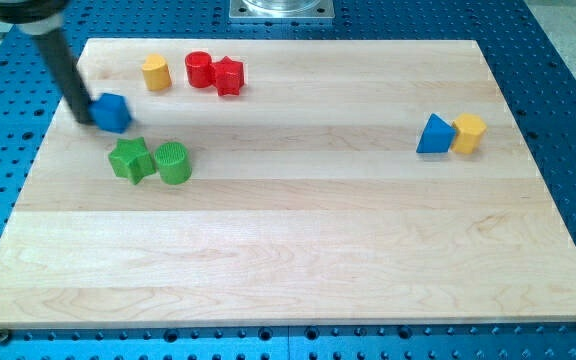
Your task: Move the cube into the traingle
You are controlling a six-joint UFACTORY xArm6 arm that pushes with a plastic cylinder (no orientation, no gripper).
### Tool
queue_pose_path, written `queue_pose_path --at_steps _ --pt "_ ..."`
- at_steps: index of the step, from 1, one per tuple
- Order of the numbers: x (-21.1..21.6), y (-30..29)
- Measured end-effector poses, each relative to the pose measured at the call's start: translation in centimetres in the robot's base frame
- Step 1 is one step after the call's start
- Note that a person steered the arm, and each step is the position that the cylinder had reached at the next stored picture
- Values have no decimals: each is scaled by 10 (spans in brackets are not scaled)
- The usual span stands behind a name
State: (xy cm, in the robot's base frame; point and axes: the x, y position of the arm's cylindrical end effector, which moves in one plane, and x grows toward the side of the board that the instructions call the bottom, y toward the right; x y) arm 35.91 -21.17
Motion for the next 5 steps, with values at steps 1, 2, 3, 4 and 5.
queue_pose_path --at_steps 1,2,3,4,5 --pt "27 137" --pt "46 251" --pt "28 201" --pt "15 160" --pt "-6 153"
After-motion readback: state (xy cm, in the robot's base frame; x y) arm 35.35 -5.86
